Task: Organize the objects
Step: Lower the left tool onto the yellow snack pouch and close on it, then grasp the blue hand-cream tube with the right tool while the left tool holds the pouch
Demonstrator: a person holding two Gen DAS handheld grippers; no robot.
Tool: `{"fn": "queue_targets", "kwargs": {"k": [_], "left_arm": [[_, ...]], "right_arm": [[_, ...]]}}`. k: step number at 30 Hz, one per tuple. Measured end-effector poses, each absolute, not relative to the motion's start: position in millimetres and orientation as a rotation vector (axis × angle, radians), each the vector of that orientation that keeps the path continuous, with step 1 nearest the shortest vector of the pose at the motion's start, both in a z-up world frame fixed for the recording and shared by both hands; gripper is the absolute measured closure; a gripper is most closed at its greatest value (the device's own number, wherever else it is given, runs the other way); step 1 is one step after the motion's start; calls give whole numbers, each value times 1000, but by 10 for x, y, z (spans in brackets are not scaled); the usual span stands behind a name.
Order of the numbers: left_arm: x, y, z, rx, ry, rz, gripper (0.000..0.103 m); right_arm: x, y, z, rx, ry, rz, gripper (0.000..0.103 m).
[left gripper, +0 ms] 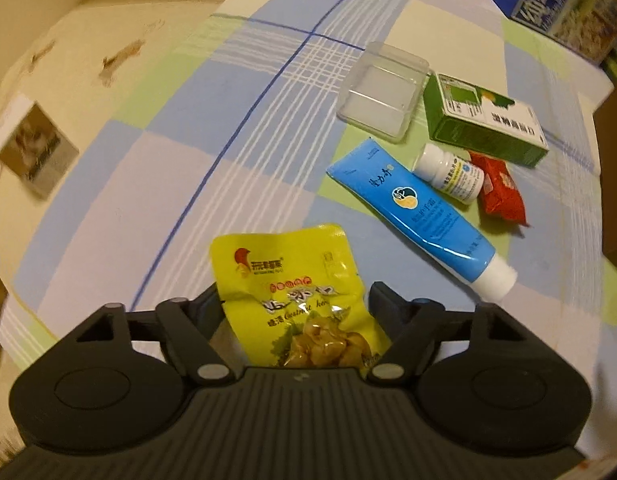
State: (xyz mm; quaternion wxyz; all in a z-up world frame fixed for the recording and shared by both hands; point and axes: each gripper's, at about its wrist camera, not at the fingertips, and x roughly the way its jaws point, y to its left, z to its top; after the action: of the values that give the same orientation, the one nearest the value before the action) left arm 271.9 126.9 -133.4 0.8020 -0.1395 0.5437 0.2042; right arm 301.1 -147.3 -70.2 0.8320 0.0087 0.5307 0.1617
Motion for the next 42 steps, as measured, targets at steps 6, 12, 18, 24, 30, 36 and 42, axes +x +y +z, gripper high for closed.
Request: {"fn": "queue_targets", "kwargs": {"k": [6,12,18,24,30,36,42], "left_arm": [[2662,1198,-1279,-203,1134,378,38],[2561,1268,-1202,-186,1101,342,53],[2465,1450,-1185,-212,1093,338,46],[2416,1537,-1262,-299,1137,379,28],[2442,1476,-1321,-268,1153,412,32],[2475,1444,-1231,-181,1118,346,54],[2473,1590,-1187,-196,1103,351,57]], "right_arm": [[3022,-1440,-766,16,1136,360,42],[3044,-1241,-811,-15,1127,426,42],[3082,-852,-827,-74,1091,522,42],[3102,-619,-878,-87,1094,559,42],[3140,-628,-895,-79,1099,538,42],[3157,-535,-920,-73,1090,588,42],[3188,-220,-953,-106,1039,709,42]]}}
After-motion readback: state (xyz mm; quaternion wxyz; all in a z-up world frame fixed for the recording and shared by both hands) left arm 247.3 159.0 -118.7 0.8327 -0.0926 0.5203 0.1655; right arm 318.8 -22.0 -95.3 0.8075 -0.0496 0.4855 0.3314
